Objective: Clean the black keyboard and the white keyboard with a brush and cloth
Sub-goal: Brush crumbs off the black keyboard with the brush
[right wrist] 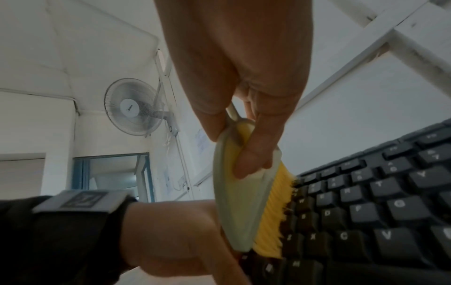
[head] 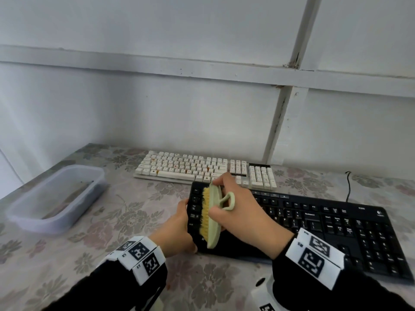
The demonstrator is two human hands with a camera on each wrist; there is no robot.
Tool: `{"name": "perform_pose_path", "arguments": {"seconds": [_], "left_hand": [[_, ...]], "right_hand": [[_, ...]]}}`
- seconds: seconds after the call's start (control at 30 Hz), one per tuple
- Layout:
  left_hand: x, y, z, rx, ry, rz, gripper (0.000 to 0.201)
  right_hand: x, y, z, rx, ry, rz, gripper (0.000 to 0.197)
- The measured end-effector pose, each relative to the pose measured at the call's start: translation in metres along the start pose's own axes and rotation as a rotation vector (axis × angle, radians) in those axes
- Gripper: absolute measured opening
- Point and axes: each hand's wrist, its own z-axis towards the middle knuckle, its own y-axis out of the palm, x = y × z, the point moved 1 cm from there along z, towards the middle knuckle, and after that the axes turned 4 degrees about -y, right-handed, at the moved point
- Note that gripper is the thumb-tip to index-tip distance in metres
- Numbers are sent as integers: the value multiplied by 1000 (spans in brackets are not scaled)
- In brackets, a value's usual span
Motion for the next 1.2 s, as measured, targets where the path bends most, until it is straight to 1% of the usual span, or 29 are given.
{"name": "perform_pose_path", "arguments": {"seconds": [0.17,0.23,0.3,0.4,0.43,0.5,0.67,0.77,0.83,0.87,0.93,1.03,1.07,1.13,1.2], "left_hand": [[0,1,0,7,13,2,99],[-1,1,2,6,3,2,101],[-2,0,3,1,-4,3,102],[-2,0,2,-10,-8,1,105],[-2,0,2,-13,-8,-3,105],[-2,0,2,-14,-5,-12,106],[-2,0,2,-3,17,-17,104],[-4,0,3,4,16,-12,106],[-3,0,3,15,16,-13,103],[-3,0,3,17,17,-14,101],[-2,0,2,8,13,-23,100],[-1,-1,1,-11,6,-23,103],[0,-1,1,-15,11,-21,103],[1,-1,0,-16,21,-18,102],[1,-1,0,-9,26,-8,101]], "right_hand": [[0,5,-14,-174,72,27,33],[-3,-1,-15,-195,92,45,33],[-7,-10,-9,-101,92,120,33],[-9,-19,3,111,42,172,36],[-9,-19,6,153,14,153,37],[-6,-15,7,172,-13,117,38],[0,1,-5,-3,30,59,38],[1,3,-12,-113,65,47,36],[-1,1,-16,-194,88,50,36],[-3,-1,-16,-207,97,60,36],[-6,-7,-13,-141,97,116,35],[-6,-14,-2,66,15,121,37],[-5,-14,1,111,-16,103,39],[-3,-10,2,117,-34,76,39],[0,-4,-1,49,-17,71,39]]}}
